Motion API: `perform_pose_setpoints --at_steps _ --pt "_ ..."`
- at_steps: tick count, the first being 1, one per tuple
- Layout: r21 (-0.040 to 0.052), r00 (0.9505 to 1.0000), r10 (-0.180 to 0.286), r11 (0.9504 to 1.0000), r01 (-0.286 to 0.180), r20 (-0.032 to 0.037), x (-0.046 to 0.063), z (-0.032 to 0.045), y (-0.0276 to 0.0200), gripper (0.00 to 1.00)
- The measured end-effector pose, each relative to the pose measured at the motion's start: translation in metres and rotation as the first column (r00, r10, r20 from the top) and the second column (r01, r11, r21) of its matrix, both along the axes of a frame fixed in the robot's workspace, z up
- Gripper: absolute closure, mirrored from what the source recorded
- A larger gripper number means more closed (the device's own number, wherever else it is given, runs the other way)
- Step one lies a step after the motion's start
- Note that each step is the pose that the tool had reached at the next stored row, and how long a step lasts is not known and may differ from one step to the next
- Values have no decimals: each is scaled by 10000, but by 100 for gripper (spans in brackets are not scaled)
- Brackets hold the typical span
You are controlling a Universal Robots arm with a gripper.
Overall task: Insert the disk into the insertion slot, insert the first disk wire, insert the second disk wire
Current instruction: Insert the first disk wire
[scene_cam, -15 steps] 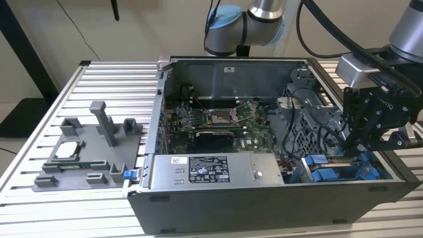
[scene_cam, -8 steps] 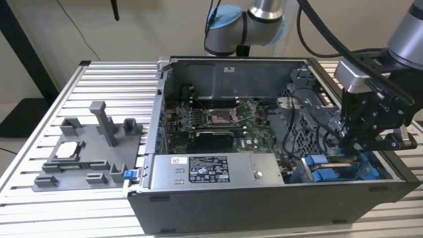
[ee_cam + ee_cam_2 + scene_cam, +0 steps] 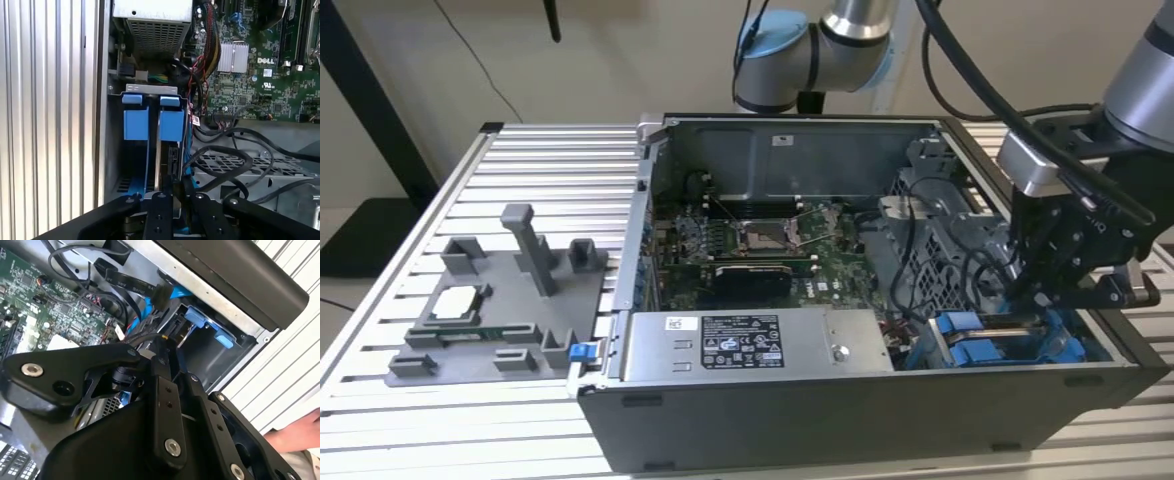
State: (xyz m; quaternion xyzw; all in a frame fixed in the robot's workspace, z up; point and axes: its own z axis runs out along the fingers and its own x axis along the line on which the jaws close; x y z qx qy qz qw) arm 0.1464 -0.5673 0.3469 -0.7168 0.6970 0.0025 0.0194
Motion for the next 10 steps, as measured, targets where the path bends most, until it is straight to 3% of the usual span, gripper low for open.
perform_pose_setpoints --at_steps 10 --pt "41 9999 1 10000 -2 157 3 -82 0 100"
